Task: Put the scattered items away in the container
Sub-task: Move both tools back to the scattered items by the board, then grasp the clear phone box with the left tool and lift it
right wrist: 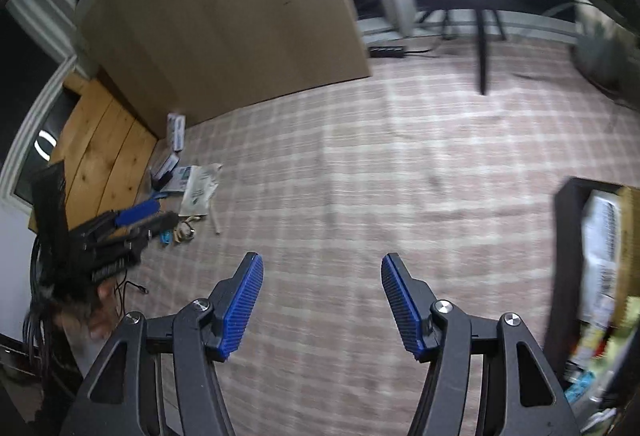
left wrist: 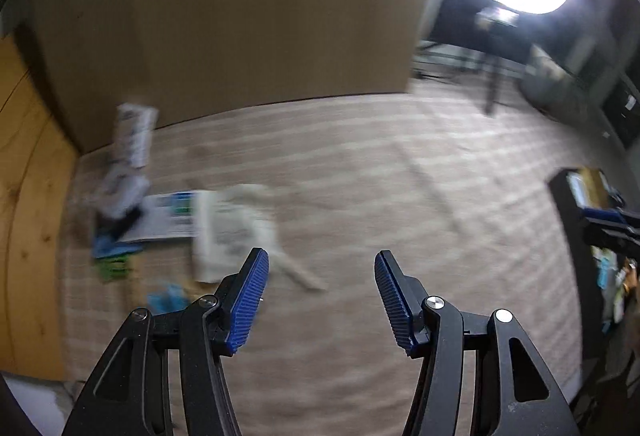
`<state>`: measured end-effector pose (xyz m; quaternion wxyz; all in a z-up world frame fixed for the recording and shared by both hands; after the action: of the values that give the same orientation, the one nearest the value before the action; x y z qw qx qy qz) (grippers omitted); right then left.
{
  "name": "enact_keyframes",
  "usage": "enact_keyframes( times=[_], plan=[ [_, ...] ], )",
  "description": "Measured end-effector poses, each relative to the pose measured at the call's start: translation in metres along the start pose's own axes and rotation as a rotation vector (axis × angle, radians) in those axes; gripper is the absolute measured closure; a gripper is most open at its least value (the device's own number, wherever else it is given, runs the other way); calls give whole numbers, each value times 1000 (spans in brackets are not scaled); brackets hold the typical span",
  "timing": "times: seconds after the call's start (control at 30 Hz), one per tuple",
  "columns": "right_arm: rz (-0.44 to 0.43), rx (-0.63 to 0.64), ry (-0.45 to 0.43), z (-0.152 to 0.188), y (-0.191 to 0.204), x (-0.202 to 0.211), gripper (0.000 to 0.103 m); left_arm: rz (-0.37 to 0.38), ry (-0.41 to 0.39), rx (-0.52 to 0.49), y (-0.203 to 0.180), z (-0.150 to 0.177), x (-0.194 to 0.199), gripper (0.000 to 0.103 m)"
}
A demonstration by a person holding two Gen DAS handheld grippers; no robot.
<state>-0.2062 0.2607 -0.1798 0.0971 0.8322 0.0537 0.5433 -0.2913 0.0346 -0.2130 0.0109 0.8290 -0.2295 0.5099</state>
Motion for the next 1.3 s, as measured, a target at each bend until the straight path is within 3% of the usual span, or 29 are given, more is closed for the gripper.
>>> enact_keyframes(
  times=[0.33,0.57,0.7,0.77,0.93,1.3],
  plan=[
    [-17,82,61,-53,95,-61,43,-107,31,169,183,-44,-14,41],
    [-35,145,120,-86,154,-116,42,-116,52,289,268,-63,-45,36],
    [-44,184,165,-88,183,-151,42,-90,62,354,293,-63,-61,35],
    [-52,205,183,-87,196,-165,42,-53,53,387,299,-61,-68,28],
    [-57,261,209,-87,224,-193,42,24,12,407,290,-55,-72,29],
    [-77,297,253,-73,236,-215,42,109,5,294,216,-34,-82,30]
  ],
)
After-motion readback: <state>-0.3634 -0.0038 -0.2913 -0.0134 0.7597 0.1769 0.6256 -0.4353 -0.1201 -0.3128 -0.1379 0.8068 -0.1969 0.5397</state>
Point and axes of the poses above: each gripper's, at about its wrist camera, not at the fingertips, and x roughly against the way its jaws point, y to its left, z to its underside, the point moved 9 cm from there along -x, roughly the way its jaws point, and after that the axes turned 9 degrees about z, right-handed, at the moved point
